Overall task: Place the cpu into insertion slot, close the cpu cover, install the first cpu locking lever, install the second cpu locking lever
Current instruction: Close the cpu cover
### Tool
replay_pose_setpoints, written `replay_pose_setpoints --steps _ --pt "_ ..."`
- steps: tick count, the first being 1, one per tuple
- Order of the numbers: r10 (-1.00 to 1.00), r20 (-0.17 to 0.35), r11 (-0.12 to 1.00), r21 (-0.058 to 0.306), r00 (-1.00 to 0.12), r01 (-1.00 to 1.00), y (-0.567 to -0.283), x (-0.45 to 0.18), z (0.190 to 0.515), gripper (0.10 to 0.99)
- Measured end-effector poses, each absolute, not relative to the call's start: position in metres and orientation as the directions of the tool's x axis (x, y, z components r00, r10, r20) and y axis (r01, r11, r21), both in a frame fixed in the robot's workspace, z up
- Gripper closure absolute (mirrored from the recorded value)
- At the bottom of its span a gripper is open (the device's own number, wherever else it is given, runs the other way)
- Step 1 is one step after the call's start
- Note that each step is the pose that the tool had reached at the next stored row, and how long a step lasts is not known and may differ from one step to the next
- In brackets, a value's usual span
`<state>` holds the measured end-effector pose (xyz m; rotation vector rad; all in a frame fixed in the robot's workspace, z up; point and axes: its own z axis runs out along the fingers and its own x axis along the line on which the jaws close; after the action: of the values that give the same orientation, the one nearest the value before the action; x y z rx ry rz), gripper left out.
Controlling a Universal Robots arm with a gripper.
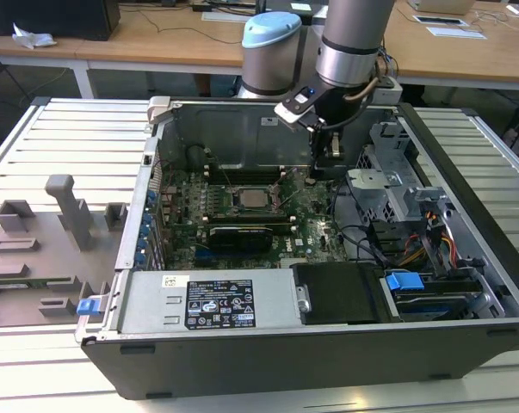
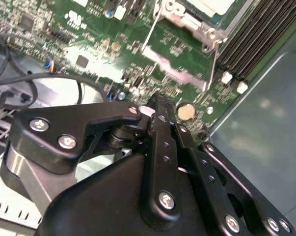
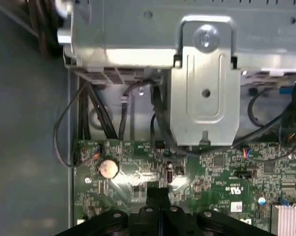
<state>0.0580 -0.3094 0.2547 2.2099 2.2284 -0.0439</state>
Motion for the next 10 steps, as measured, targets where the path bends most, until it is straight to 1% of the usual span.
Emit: replay_pose_setpoints --steps 3,10 --pt "1.0 -0.019 0.009 -0.018 -0.009 1.0 -0.309 0.053 0.25 0.98" --pt "1.0 -0.019 0.009 -0.018 -0.009 1.0 -0.31 0.037 0.249 0.98"
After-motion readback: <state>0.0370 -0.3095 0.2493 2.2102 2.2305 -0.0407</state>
